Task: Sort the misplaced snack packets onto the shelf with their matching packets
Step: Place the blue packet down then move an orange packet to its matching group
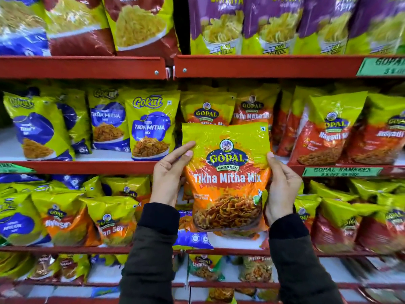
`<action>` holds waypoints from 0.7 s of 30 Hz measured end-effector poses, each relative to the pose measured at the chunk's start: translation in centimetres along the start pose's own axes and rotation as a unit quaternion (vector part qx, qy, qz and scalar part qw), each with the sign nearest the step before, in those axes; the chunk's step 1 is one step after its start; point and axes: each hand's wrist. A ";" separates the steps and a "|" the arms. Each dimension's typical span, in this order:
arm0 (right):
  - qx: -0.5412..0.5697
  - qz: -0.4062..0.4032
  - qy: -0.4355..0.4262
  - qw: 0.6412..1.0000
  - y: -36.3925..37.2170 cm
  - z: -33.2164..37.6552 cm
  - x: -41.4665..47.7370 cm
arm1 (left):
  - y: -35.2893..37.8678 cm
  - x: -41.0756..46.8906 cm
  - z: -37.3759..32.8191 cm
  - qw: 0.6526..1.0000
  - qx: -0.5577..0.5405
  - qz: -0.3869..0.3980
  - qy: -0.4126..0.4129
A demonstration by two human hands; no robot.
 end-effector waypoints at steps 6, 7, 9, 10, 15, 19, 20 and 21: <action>-0.099 0.025 -0.057 0.993 -2.0 2.4 6.4 | 4.9 4.5 -0.1 0.999 0.001 0.025 0.041; -0.107 0.020 -0.062 0.992 -2.2 2.9 7.7 | 6.0 5.5 -0.1 0.998 0.016 0.024 0.051; -0.120 0.008 -0.082 0.989 -2.4 3.9 10.5 | 8.5 7.8 0.1 0.997 0.041 0.026 0.068; -0.133 0.006 -0.093 0.987 -2.4 4.2 11.9 | 9.7 8.8 0.3 0.996 0.047 0.031 0.072; -0.186 0.003 -0.102 0.977 -2.4 4.2 18.3 | 13.5 13.8 2.5 0.996 0.058 0.037 0.054; -0.227 -0.028 -0.073 0.971 -2.6 1.9 21.6 | 14.9 16.6 4.8 0.998 0.049 0.007 0.025; -0.245 -0.038 -0.074 0.966 -2.6 1.2 22.0 | 15.0 17.0 5.3 0.998 0.058 -0.004 0.022; -0.265 -0.048 -0.070 0.960 -2.7 0.6 22.4 | 15.2 17.5 5.7 0.997 0.071 -0.014 0.023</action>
Point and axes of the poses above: each hand's wrist, its own x-axis towards the middle knuckle, its own y-axis out of the palm, z = x × y, and after that the axes turned 1 degree about y, right-handed
